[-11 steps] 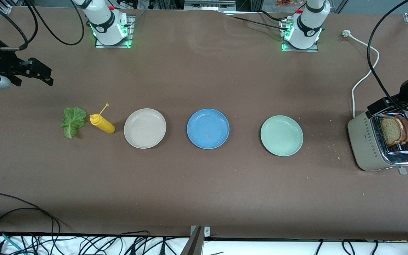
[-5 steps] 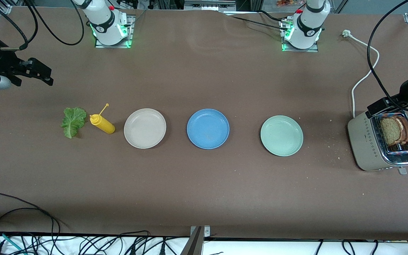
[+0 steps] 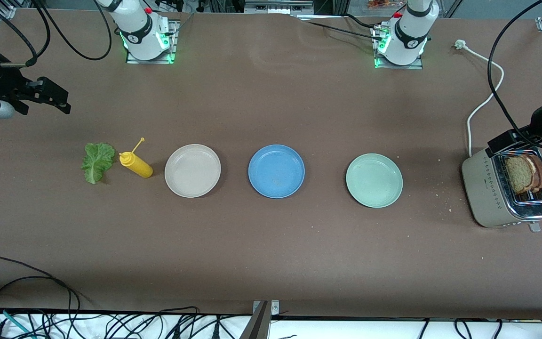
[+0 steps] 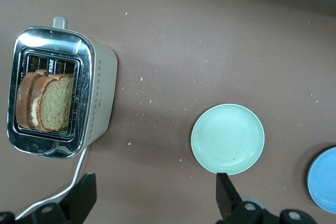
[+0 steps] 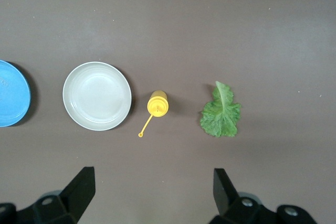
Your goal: Make sandwich in blue plate with both arms
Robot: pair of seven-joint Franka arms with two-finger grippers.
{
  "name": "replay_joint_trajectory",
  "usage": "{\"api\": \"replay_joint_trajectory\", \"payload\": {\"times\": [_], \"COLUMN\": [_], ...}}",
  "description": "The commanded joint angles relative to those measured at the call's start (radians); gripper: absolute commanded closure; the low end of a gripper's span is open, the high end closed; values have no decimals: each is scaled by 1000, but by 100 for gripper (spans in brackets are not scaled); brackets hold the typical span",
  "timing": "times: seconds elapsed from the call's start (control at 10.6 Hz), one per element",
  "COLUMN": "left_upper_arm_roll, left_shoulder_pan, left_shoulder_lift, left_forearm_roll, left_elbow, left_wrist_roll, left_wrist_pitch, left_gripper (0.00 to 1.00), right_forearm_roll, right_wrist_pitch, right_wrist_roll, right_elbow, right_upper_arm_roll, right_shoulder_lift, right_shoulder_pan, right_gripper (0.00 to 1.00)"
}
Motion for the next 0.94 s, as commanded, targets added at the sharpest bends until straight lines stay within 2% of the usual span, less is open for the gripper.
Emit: {"api": "replay_joint_trajectory", "payload": {"times": [0.0, 0.38, 0.66, 0.85], "left_upper_arm_roll": [2, 4, 4, 5], "left_shoulder_pan": [20, 125, 201, 214], "left_shoulder_lift": [17, 54, 131, 180], "left_forearm_roll": [22, 22, 21, 50], "left_elbow": [9, 9, 10, 10], "left_wrist_roll": [19, 179, 254, 254], "left_wrist_pitch": [-5, -3, 39, 64], "left_gripper": [0, 0, 0, 0], "right_forearm_roll": [21, 21, 21, 21], "right_wrist_pitch": [-8, -8, -8, -8], "right_wrist_roll": [-1, -1, -1, 1], "right_elbow": [22, 22, 22, 22], "right_upper_arm_roll": [-1, -1, -1, -1], "right_shoulder_lift": [8, 8, 8, 8], "right_shoulder_pan": [-6, -6, -6, -6], "right_gripper": [0, 0, 0, 0]}}
